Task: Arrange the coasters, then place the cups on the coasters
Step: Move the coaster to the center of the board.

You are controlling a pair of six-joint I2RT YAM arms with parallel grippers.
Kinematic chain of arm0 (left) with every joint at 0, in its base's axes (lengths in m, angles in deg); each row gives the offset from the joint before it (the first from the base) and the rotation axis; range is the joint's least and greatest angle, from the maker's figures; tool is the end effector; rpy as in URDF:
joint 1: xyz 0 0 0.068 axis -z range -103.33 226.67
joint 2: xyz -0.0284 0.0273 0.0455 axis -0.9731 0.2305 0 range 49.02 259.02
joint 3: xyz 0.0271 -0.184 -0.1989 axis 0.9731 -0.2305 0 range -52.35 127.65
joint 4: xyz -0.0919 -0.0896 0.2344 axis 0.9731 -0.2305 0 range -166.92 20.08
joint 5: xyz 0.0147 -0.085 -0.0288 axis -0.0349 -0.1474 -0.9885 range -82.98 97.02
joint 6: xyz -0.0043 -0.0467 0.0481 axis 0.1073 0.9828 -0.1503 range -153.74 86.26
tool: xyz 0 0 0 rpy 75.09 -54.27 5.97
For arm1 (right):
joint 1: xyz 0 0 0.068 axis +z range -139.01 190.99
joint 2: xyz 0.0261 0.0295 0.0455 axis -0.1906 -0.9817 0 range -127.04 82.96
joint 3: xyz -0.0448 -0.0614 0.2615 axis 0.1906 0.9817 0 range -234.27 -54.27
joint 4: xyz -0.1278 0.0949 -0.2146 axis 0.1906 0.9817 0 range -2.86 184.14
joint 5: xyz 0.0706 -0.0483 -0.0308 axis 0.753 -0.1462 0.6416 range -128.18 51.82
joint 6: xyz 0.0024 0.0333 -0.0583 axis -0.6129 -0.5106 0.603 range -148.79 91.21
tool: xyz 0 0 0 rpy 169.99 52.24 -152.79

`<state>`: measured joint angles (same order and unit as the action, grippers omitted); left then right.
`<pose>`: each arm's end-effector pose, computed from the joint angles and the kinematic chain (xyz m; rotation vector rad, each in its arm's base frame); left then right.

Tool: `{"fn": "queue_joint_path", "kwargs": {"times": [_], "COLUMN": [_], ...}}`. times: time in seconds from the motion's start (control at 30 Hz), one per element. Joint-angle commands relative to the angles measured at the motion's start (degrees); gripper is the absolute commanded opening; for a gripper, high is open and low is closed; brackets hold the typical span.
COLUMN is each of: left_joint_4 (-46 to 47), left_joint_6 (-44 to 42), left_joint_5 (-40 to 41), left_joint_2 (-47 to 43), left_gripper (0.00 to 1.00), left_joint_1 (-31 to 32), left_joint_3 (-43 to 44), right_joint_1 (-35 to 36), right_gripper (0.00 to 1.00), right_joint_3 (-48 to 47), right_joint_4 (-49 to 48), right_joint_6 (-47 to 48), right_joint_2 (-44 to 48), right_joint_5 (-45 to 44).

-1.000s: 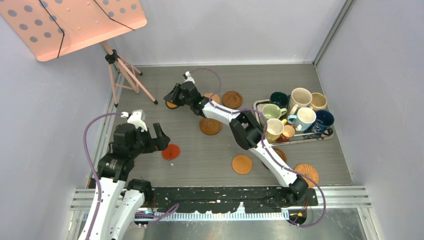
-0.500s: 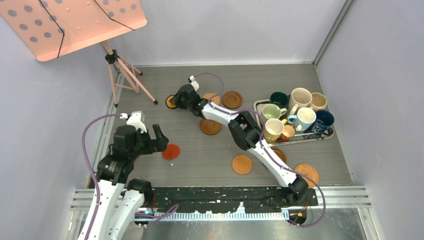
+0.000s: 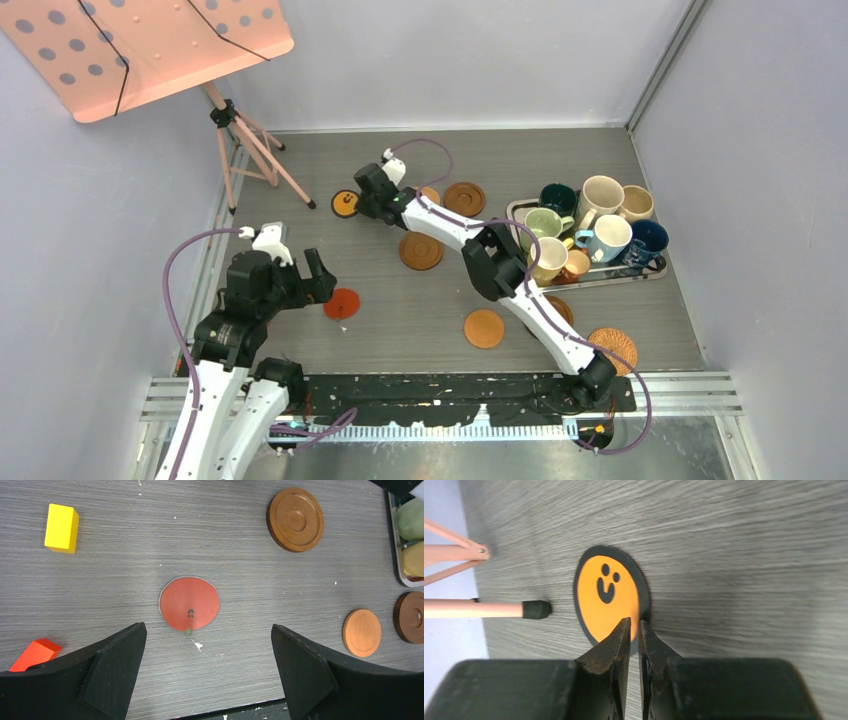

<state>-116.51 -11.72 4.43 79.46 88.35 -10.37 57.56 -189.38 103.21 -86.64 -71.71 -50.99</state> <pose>0.1282 -0.0290 0.2828 -0.1730 2.2007 -0.3804 0.4332 0.4403 0.1252 0.3552 2.2585 0.7693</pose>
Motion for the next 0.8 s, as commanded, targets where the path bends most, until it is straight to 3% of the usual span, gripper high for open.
{"fn": "queue_joint_path", "kwargs": {"times": [0.0, 0.23, 0.4, 0.57, 0.77], "left_joint_4": [0.4, 0.2, 0.1, -0.4, -1.1], "left_joint_6": [-0.2, -0.3, -0.3, -0.2, 0.0], "left_joint_5": [0.6, 0.8, 1.0, 2.1, 4.7], "left_joint_2": [-0.6, -0.7, -0.6, -0.3, -0.5], "left_gripper": [0.99, 0.99, 0.99, 1.00, 1.00], "left_joint_1": [0.4, 0.6, 0.7, 0.8, 1.1], "left_joint_3": [0.3, 0.4, 0.5, 0.7, 0.9], "right_joint_1": [0.0, -1.2, -1.6, -1.9, -1.1], "right_gripper": [0.18, 0.18, 0.22, 0.25, 0.26], "right_joint_3": [-0.9, 4.1, 12.3, 3.8, -0.4], "right_joint_4": [15.1, 16.4, -6.1, -13.8, -19.4], "right_joint_6": [4.0, 6.6, 11.3, 9.3, 3.2], "right_joint_2": [3.9, 9.2, 12.7, 5.8, 0.4], "right_joint_5": [-7.8, -12.5, -0.3, 9.5, 11.7]}}
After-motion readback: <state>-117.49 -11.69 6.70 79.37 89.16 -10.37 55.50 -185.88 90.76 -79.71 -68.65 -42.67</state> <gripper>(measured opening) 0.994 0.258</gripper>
